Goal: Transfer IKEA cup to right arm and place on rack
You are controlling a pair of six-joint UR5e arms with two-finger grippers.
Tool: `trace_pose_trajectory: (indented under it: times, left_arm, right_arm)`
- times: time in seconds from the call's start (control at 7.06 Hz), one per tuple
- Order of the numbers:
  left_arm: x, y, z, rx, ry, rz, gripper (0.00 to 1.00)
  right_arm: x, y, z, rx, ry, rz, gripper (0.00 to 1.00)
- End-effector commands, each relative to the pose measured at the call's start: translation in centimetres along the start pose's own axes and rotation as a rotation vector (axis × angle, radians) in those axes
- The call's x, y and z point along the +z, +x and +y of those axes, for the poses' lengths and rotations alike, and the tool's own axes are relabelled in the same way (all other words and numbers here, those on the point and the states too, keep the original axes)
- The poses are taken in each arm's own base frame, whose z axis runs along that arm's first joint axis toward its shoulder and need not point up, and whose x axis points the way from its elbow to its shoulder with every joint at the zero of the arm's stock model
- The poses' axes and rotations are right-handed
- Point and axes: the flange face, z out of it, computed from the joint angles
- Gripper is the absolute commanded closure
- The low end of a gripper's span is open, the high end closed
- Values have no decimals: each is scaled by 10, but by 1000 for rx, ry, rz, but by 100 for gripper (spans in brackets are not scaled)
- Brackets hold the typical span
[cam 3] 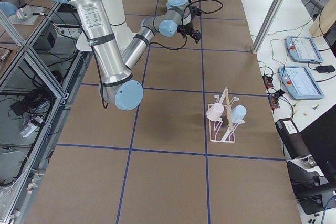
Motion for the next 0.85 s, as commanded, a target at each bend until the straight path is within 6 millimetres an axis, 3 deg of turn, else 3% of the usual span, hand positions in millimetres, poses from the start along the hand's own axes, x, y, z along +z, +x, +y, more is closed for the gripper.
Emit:
trace_pose_trajectory:
  times: [0.0,0.43,0.71]
  left_arm:
    - [4,6,5,8,-10,8,61]
    - [3,5,5,7,-12,8,100]
    - [-10,3,4,18,-8,13,100]
  right_arm:
    - [1,1,2,1,-2,3,1]
    - [1,1,2,1,-2,3,1]
    - [0,1,0,-2,2,4,1]
